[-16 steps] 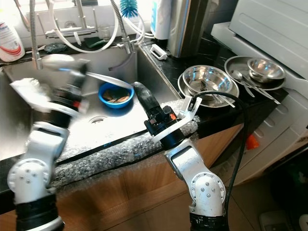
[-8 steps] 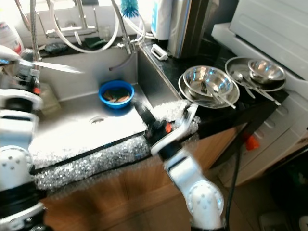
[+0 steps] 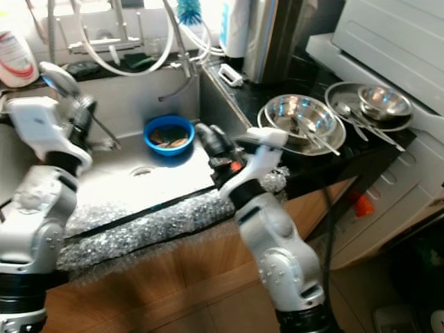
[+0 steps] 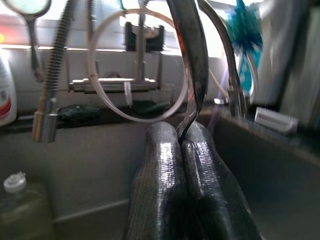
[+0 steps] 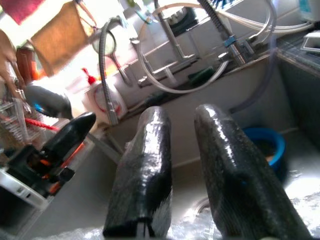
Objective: Kitchen organization
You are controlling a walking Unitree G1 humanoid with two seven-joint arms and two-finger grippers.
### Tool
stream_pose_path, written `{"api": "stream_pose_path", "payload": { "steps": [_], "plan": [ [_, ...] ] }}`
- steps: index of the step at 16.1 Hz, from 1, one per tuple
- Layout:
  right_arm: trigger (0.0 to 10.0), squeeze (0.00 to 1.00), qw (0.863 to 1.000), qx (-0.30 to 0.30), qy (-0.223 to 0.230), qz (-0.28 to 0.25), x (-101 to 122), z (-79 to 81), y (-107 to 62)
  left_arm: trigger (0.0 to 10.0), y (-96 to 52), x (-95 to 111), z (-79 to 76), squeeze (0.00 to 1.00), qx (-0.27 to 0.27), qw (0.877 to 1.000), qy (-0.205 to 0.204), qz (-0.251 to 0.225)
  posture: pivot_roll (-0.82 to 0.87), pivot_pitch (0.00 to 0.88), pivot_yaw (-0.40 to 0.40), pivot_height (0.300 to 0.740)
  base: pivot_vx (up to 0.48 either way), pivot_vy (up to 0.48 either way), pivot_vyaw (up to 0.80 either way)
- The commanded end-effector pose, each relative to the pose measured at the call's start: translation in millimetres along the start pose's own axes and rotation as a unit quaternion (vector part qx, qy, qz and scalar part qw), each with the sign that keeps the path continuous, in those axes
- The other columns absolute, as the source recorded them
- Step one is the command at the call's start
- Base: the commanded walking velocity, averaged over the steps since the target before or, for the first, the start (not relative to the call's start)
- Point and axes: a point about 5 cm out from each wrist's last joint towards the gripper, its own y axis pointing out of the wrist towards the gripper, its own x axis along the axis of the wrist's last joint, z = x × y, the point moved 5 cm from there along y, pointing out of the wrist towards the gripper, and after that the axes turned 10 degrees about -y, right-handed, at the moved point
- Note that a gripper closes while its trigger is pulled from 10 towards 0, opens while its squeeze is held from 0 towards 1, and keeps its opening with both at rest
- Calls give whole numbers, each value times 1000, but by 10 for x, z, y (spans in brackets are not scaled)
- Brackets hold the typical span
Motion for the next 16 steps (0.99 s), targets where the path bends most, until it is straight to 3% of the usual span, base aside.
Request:
{"api": "stream_pose_path", "payload": {
  "steps": [1,3,4,5,10,11,12,16],
  "plan": [
    [10000,0,998,-12,-63,9,-44,-23,-26,10000,-15,-78,27,0,3,999,32,11,-1,90,-17,740,0,0,0],
    [10000,0,993,-25,-112,22,-147,-74,-51,10000,-31,-204,77,0,8,997,72,35,2,93,-15,740,0,0,0],
    [10000,0,990,-42,-134,23,-190,-125,-62,10000,-48,-303,98,0,6,991,119,55,5,94,-14,740,0,0,0],
    [10000,0,987,-49,-152,31,-218,-159,-69,10000,-67,-361,119,0,9,989,132,67,4,91,-14,740,0,0,0],
    [10000,0,977,-77,-195,42,-299,-268,-102,10000,-134,-525,237,0,41,985,132,99,7,81,-16,740,0,0,0],
    [10000,0,975,-78,-202,42,-300,-274,-105,10000,-144,-548,255,388,46,985,128,104,6,78,-17,740,0,0,0],
    [10000,0,974,-80,-206,43,-307,-281,-108,10000,-151,-561,259,1000,48,985,126,107,7,78,-17,740,0,0,0],
    [10000,0,966,-114,-227,42,-332,-375,-165,10000,-172,-560,237,1000,46,987,119,101,6,63,-15,740,0,0,0]
  ]
}}
